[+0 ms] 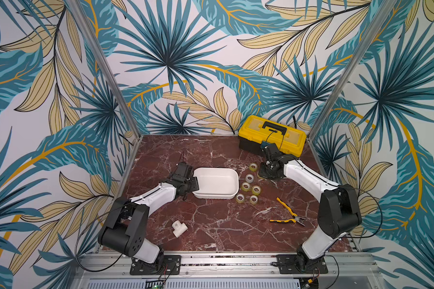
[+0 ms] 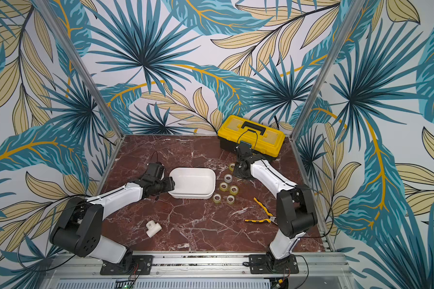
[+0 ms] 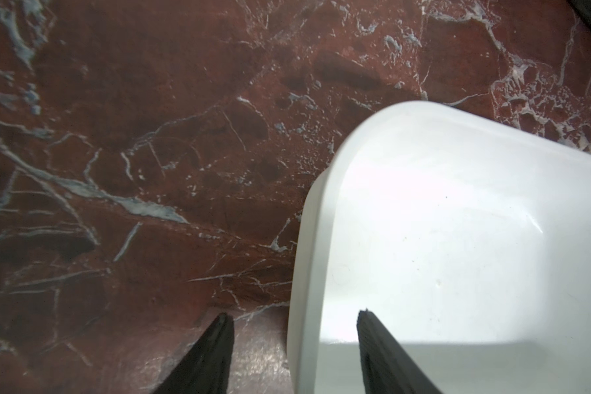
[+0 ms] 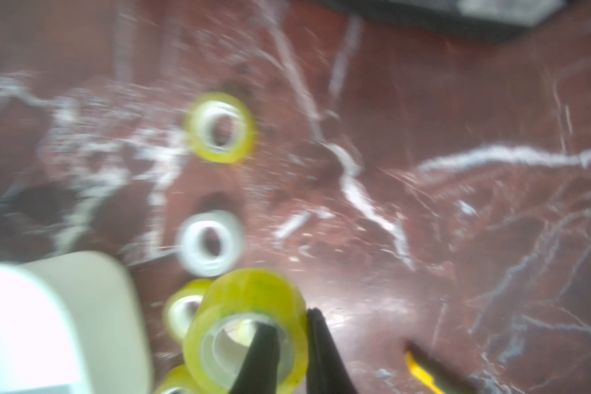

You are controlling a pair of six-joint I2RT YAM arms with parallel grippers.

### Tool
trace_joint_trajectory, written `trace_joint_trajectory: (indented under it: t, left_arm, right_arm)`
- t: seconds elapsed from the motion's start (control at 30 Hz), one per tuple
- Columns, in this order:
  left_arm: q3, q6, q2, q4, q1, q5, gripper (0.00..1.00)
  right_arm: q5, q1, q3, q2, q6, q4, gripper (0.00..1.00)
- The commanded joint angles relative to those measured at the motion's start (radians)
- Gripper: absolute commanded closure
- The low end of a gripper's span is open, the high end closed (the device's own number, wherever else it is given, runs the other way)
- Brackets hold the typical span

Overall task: Put the transparent tape into the storage box
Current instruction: Place the tape in the storage box, then adjust the storage box at the center of the board.

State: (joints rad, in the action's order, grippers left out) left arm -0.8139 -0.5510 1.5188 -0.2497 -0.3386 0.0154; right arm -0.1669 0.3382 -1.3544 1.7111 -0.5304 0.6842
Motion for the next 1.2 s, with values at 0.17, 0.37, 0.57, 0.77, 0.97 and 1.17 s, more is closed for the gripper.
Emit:
trace_joint_trajectory:
  t: [0.17, 0.37, 0.57, 0.77, 0.97, 1.17]
  left_arm:
    - [0.040, -0.048, -0.025, 0.014, -0.033, 0.048, 0.41]
    - [0.047, -0.074, -0.034, -0.004, -0.039, 0.065, 0.40]
    - [0.059, -0.114, -0.062, -0.024, -0.049, 0.083, 0.40]
    - [0.081, -0.157, -0.100, -0.059, -0.067, 0.111, 0.40]
    - [0.096, -0.188, -0.113, -0.068, -0.085, 0.121, 0.40]
    - [0.094, -0.208, -0.101, -0.073, -0.103, 0.116, 0.40]
  right_arm:
    - [0.010, 0.179, -0.271, 0.135, 0.082, 0.132, 1.00]
    - [0.058, 0.277, -0.424, 0.279, 0.107, 0.169, 1.00]
    - [0.047, 0.305, -0.466, 0.385, 0.105, 0.177, 1.00]
    - [0.029, 0.305, -0.476, 0.457, 0.117, 0.176, 1.00]
    - [0.019, 0.306, -0.496, 0.510, 0.124, 0.176, 1.00]
    - [0.001, 0.305, -0.505, 0.536, 0.130, 0.176, 1.00]
